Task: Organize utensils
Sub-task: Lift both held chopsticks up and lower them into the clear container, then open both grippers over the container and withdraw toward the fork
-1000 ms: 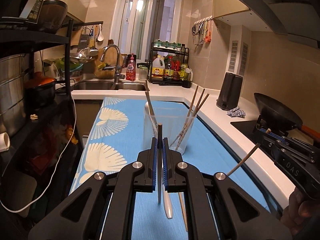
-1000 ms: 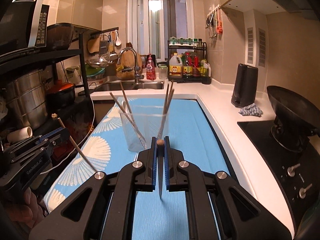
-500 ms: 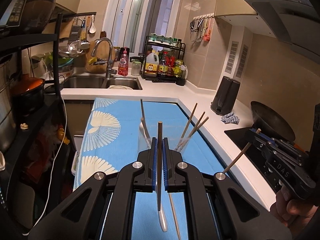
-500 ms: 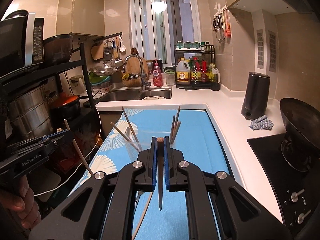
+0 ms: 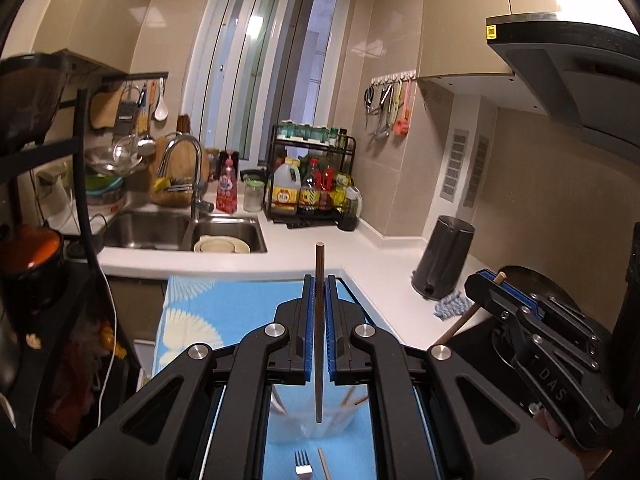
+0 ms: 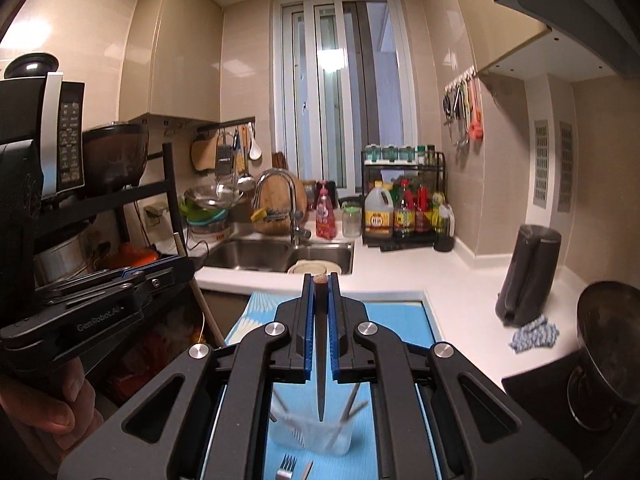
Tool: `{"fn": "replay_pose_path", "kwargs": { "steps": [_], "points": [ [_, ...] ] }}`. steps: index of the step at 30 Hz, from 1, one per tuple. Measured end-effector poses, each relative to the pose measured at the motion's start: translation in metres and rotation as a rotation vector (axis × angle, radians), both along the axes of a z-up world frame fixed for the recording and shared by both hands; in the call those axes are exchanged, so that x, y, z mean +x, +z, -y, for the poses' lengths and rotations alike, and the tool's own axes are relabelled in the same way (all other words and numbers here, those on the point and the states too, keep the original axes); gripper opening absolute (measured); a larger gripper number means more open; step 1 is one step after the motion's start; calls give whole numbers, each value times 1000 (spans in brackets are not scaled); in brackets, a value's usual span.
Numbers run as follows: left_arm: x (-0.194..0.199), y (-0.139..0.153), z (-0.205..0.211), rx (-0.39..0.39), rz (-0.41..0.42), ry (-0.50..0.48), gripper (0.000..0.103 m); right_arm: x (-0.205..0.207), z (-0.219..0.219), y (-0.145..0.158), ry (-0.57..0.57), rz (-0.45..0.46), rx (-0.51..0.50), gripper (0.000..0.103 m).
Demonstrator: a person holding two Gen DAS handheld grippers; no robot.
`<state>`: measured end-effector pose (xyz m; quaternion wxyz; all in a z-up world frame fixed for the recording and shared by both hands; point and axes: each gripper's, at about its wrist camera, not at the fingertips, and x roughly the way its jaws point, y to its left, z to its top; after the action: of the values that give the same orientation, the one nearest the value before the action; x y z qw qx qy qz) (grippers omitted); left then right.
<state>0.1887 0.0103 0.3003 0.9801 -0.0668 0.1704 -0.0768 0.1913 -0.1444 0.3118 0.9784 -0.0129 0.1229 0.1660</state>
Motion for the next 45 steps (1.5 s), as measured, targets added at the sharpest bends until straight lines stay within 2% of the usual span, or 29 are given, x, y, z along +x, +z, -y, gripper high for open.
{"fn": "replay_pose_path", "kwargs": {
  "steps": [4,6,9,13,17,19,28,32,39,42,45],
  "points": [
    [35,-20,1,29,-21,16,5,27,-7,-19,9,-9,-9,6],
    [52,-40,-1,29,-48,12,5,37,-10,-36,15,-14,-30,6],
    [71,-71,-3,35,-94,17,5,55,-12,-67,15,-70,-41,6],
    [81,-104,-10,13,-158,16,5,66,-16,-94,42,-131,-62,7],
    [79,-114,-18,-5,-190,19,8,67,-16,-109,32,-179,-81,14],
    [72,-108,-23,-16,-172,25,20,64,-12,-109,23,-184,-70,26],
    [20,-74,-35,-19,-72,57,22,23,-4,-84,-21,-107,-91,29],
    [-12,-73,-34,-2,-43,68,22,-10,6,-78,-40,-61,-77,29],
    [-72,-107,-26,13,-48,64,22,-70,21,-102,-71,-30,-45,29],
    [-99,-131,-24,32,-59,71,22,-94,24,-123,-94,-31,-40,29],
    [-121,-156,-25,41,-80,84,22,-111,26,-152,-98,-76,-25,29]
  ]
}}
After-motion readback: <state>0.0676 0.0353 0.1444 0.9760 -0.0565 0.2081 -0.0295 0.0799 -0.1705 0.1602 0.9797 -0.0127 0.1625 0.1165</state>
